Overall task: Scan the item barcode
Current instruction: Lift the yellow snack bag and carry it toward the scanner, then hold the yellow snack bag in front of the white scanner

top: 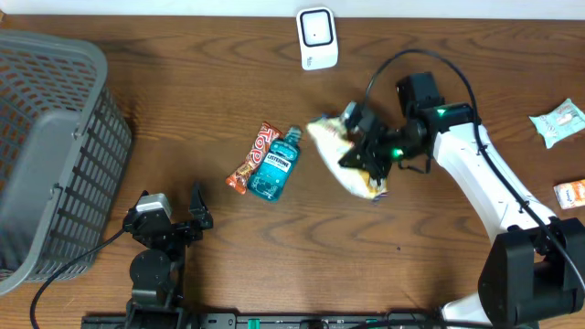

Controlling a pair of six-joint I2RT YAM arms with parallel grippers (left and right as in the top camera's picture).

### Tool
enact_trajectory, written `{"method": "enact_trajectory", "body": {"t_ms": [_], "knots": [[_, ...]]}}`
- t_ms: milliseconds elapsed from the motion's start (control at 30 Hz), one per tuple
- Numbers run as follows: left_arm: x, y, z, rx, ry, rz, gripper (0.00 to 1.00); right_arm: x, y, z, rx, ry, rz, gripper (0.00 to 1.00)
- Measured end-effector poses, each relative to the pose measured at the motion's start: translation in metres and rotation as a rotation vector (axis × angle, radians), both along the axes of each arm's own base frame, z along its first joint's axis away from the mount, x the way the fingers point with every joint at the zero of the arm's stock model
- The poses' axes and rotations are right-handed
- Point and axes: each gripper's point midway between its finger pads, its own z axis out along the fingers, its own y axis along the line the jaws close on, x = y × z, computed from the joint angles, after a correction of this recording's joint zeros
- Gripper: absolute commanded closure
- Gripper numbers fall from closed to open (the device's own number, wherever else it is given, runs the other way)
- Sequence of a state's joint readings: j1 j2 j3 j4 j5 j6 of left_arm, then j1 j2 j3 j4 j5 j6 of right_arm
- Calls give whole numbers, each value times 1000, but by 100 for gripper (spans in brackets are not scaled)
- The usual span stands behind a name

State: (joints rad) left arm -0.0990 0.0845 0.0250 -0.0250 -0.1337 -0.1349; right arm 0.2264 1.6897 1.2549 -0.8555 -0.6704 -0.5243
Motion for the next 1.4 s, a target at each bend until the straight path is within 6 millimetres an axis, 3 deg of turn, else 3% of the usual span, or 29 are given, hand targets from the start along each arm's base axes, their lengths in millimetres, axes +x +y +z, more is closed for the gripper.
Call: {"method": "enact_trajectory", "body": {"t_ms": [167, 367, 467, 633, 1033, 1400], "knots": [[0, 0, 0, 0, 0, 0, 2, 33, -21, -11, -127, 10, -273, 99], [0, 0, 0, 0, 0, 0, 2, 55, -35, -17, -270, -38, -449, 99], [0, 0, 0, 0, 0, 0, 2, 75, -31, -13, -318, -81, -484, 99], [0, 0, 0, 0, 0, 0, 2, 129, -16, -9, -382, -123, -502, 99], [0, 0, 0, 0, 0, 0, 2, 243, 2, -46, -510, -205, -528, 99], [0, 0, 0, 0, 0, 0, 2, 270, 23, -45, -508, -341, -534, 99]]}}
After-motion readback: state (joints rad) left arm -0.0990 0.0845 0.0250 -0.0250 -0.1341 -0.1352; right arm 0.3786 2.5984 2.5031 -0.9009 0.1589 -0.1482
